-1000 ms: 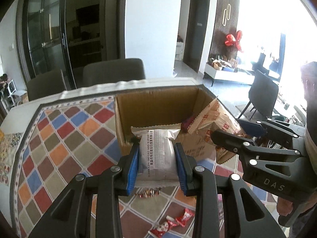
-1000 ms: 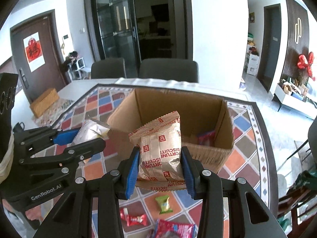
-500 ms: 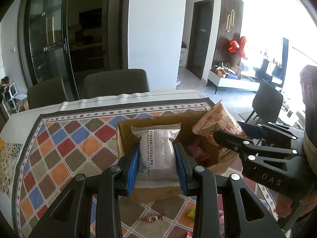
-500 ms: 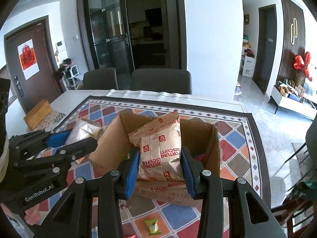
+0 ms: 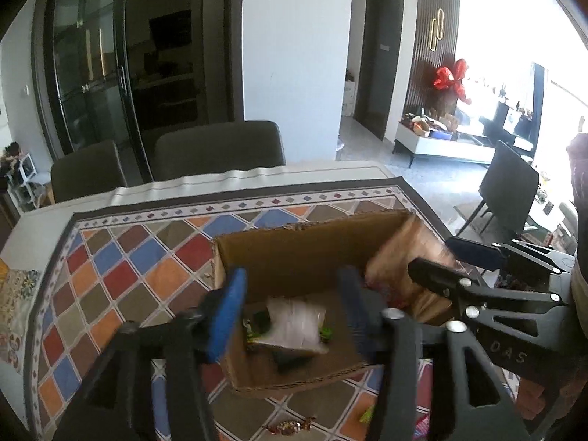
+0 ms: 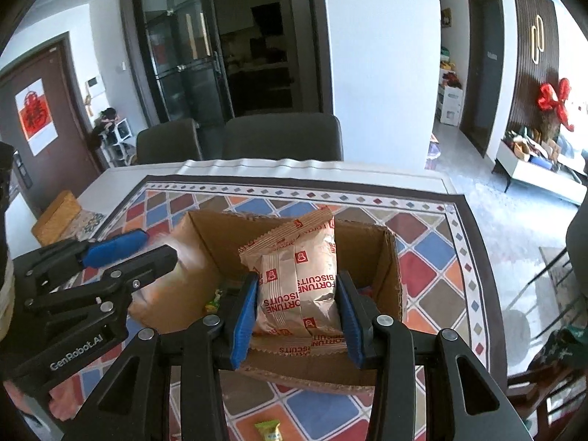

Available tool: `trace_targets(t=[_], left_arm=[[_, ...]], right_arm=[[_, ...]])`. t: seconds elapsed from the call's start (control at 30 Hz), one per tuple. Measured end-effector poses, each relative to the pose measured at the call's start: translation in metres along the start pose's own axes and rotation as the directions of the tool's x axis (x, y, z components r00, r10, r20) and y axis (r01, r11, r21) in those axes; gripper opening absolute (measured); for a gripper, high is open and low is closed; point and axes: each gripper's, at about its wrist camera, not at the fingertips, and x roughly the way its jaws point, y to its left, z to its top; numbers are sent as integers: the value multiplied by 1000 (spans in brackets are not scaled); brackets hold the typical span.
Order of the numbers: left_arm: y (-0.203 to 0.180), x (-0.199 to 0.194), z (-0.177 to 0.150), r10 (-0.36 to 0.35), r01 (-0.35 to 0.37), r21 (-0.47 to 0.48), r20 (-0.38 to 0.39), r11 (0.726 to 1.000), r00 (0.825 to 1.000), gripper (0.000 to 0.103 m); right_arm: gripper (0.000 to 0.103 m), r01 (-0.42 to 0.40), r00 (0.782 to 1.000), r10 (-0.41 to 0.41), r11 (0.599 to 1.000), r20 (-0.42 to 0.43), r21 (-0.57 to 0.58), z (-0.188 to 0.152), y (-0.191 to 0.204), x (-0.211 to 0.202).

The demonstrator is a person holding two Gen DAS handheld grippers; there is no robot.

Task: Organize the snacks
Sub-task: 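Move both tools back toward the red candy packs on the table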

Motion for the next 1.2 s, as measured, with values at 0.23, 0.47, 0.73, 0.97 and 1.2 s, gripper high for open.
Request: trace_targets(t=[0.23, 0.47, 0.73, 0.97, 1.2], left_arm=[[1, -17, -10, 4, -4, -11, 4, 1000, 1000, 60], [3, -40, -26, 9, -9, -22, 15, 1000, 1000, 63], [0, -68, -47, 2, -2, -6, 19, 1000, 1000, 64], [2, -92, -63, 19, -19, -6, 29, 1000, 999, 66], [3, -113, -89, 23, -23, -10, 30, 1000, 999, 67]], right_arm=[[56, 28, 999, -27, 999, 27, -37, -8, 9, -15], [56, 44, 996, -38, 996, 85, -73, -21, 23, -44], [56, 5, 996, 2, 997, 93, -73, -40, 32, -63], [56, -13, 996, 21, 997, 89, -82, -52, 41, -75], [56, -48, 995, 56, 994, 80, -96, -72, 54, -89]])
